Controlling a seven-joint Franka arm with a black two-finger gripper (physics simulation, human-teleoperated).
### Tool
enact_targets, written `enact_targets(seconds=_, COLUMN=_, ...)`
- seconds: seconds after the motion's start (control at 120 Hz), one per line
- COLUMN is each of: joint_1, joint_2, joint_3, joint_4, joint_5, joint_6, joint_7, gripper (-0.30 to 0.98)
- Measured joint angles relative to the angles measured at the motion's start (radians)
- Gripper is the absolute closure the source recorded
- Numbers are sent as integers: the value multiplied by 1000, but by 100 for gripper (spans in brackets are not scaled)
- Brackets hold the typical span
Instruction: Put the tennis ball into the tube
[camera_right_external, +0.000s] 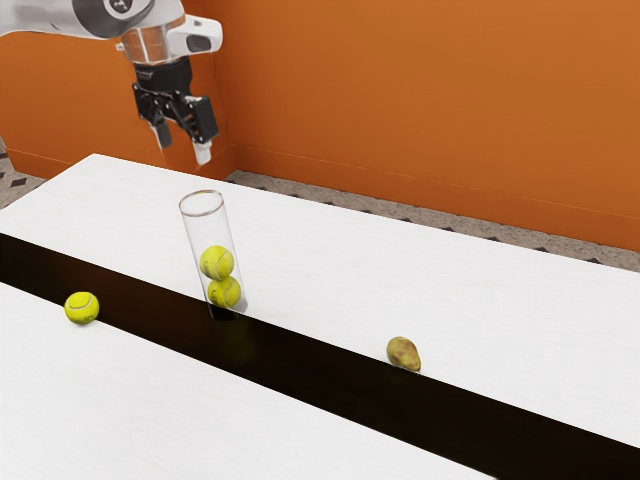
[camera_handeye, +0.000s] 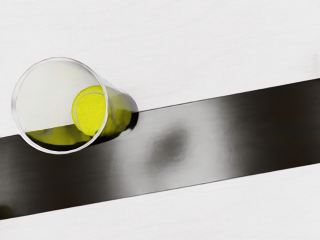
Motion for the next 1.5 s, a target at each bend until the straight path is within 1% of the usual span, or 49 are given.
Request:
enact_targets(seconds=0.225, joint_1=1, joint_2=4, joint_3=0, joint_4=0, joint_5=0, joint_6=12, joint_7=14, gripper=0)
enact_targets(seconds=0.308, joint_1=3, joint_2=-1, joint_3=1, joint_4=-26, joint_5=7, joint_6=15, joint_7=18, gripper=0)
enact_targets(seconds=0.408, joint_1=6, joint_2=-67, joint_3=8, joint_4=-129, joint_5=32, joint_6=29, joint_7=16, gripper=0)
enact_targets(seconds=0.475, joint_1=-24, joint_2=-116, joint_3=48, joint_4=-220, joint_5=42, joint_6=58, joint_7=18, gripper=0)
enact_targets(seconds=0.55, joint_1=-38, joint_2=-132, joint_3=101, joint_4=-277, joint_5=48, joint_6=89, joint_7=27, gripper=0)
enact_targets(seconds=0.625, joint_1=8, joint_2=-132, joint_3=137, joint_4=-321, joint_5=50, joint_6=124, joint_7=42, gripper=0)
enact_targets(seconds=0.75, joint_1=97, joint_2=-130, joint_3=155, joint_4=-389, joint_5=53, joint_6=176, joint_7=67, gripper=0)
enact_targets(seconds=0.908, joint_1=103, joint_2=-144, joint_3=203, joint_4=-514, joint_5=53, joint_6=313, joint_7=114, gripper=0)
enact_targets(seconds=1.058, joint_1=190, joint_2=-132, joint_3=211, joint_4=-611, joint_5=42, joint_6=441, joint_7=172, gripper=0)
enact_targets(seconds=1.233, joint_1=277, joint_2=-86, joint_3=212, joint_4=-633, joint_5=38, joint_6=504, joint_7=221, gripper=0)
enact_targets(seconds=1.275, joint_1=291, joint_2=-61, joint_3=212, joint_4=-627, joint_5=37, joint_6=509, joint_7=231, gripper=0)
enact_targets(seconds=1.333, joint_1=308, joint_2=-14, joint_3=215, joint_4=-608, joint_5=18, joint_6=518, joint_7=244, gripper=0)
enact_targets(seconds=1.408, joint_1=306, joint_2=41, joint_3=217, joint_4=-598, joint_5=-1, joint_6=547, joint_7=262, gripper=0)
enact_targets(seconds=1.5, joint_1=294, joint_2=127, joint_3=216, joint_4=-544, joint_5=-16, joint_6=578, joint_7=286, gripper=0)
